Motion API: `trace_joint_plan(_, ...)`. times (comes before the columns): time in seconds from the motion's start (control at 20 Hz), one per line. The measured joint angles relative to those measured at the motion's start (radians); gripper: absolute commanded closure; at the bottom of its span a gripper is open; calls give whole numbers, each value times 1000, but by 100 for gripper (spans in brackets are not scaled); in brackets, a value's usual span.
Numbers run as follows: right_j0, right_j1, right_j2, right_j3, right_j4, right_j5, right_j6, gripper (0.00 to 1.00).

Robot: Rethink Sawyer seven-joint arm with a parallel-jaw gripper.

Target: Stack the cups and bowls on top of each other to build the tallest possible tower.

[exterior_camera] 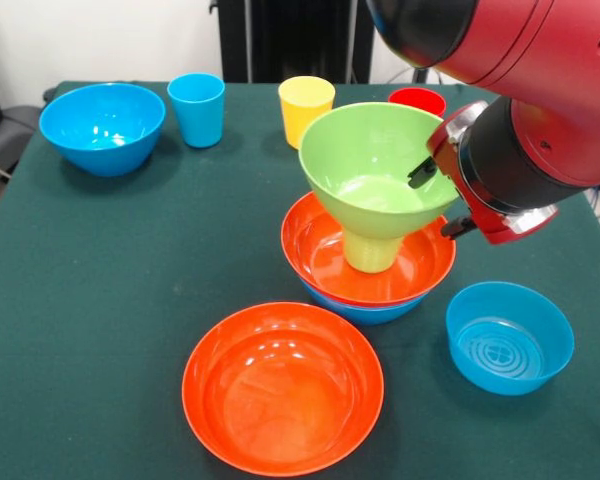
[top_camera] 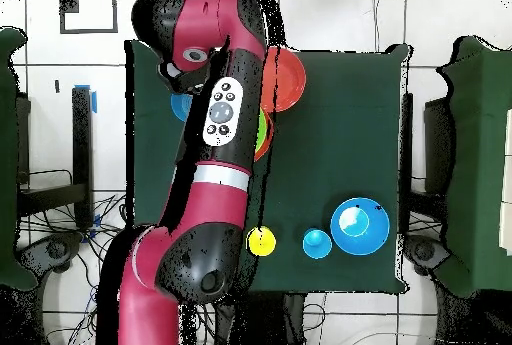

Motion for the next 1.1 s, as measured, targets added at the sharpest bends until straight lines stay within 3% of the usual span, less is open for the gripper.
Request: trace_joint_plan(1.1,-6,2,-12,-12,6,0,0,0)
